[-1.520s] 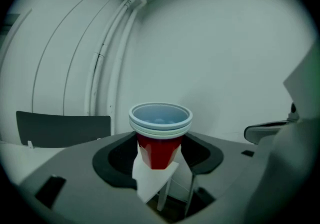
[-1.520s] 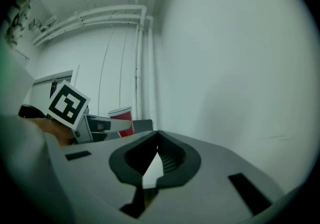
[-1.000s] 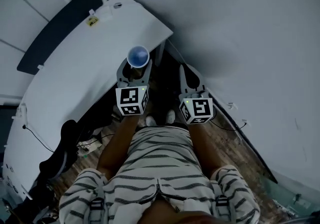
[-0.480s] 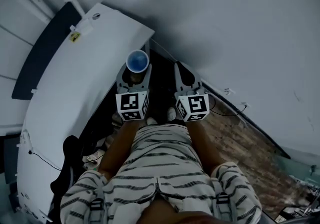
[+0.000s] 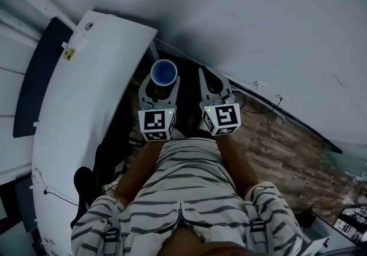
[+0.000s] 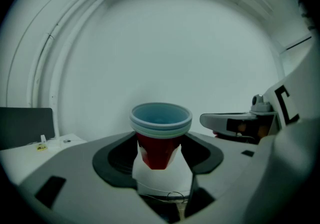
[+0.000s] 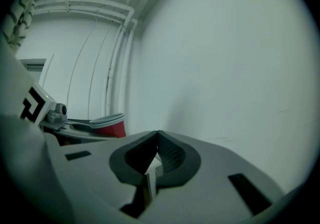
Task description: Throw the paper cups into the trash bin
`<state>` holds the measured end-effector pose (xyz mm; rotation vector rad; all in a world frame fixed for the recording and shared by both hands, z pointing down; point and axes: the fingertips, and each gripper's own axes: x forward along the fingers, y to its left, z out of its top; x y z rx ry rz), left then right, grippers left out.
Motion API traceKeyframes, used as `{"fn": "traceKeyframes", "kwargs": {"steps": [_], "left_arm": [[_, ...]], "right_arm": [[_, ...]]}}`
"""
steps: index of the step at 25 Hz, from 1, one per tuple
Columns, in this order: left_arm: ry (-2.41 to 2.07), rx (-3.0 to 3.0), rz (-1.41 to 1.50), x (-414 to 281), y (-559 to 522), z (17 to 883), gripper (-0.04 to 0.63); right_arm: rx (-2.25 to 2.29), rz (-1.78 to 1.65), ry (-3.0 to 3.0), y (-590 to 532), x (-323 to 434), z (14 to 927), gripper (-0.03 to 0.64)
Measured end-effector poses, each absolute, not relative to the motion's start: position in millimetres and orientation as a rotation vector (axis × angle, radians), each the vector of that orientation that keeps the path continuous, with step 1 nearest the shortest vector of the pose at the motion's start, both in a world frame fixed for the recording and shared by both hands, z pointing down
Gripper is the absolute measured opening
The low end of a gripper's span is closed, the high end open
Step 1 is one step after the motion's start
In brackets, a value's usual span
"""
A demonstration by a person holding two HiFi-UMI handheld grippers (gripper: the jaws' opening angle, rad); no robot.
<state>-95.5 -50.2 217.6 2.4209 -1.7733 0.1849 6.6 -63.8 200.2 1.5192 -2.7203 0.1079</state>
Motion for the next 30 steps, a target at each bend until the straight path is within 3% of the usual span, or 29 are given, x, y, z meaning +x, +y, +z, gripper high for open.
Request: {"fn": "traceKeyframes", "kwargs": {"steps": [14,30], "left_arm": [[-1.636,2.416,0.209,-32,-52,256,0.288],[-1.574,2.321,0.378,-12,-52,331,0.288]], "right_arm": [[1.584,0.207,-2.62,-63,71,234,0.017],[1.549,0.395,-2.548,-58,95,305,0.017]]}}
